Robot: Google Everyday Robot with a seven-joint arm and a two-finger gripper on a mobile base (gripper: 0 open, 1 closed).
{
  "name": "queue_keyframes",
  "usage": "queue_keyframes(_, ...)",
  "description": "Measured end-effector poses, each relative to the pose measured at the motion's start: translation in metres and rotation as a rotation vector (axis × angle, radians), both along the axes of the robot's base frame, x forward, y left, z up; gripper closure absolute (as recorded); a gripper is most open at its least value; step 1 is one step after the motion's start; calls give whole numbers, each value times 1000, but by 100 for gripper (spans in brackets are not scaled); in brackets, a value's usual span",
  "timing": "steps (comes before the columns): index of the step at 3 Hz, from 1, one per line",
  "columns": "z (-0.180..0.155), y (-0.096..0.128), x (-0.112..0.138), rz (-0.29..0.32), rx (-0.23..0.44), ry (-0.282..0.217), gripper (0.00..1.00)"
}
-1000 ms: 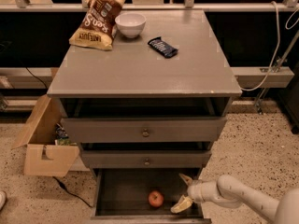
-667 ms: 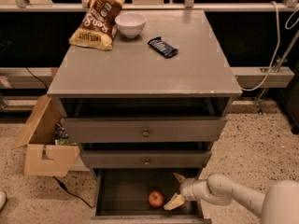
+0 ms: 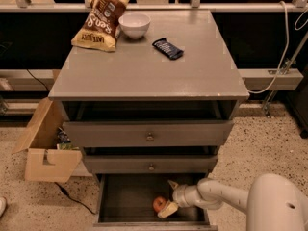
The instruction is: Pick apple from bottom drawer and place on counter
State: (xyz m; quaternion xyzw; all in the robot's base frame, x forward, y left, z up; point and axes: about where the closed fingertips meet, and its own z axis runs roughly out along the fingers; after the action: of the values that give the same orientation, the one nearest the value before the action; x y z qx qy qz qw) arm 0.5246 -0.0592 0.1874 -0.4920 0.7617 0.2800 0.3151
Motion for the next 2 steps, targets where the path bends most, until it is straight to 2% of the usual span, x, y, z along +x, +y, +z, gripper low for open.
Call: queue_keyframes(2, -31, 27, -8, 23, -37, 3, 0)
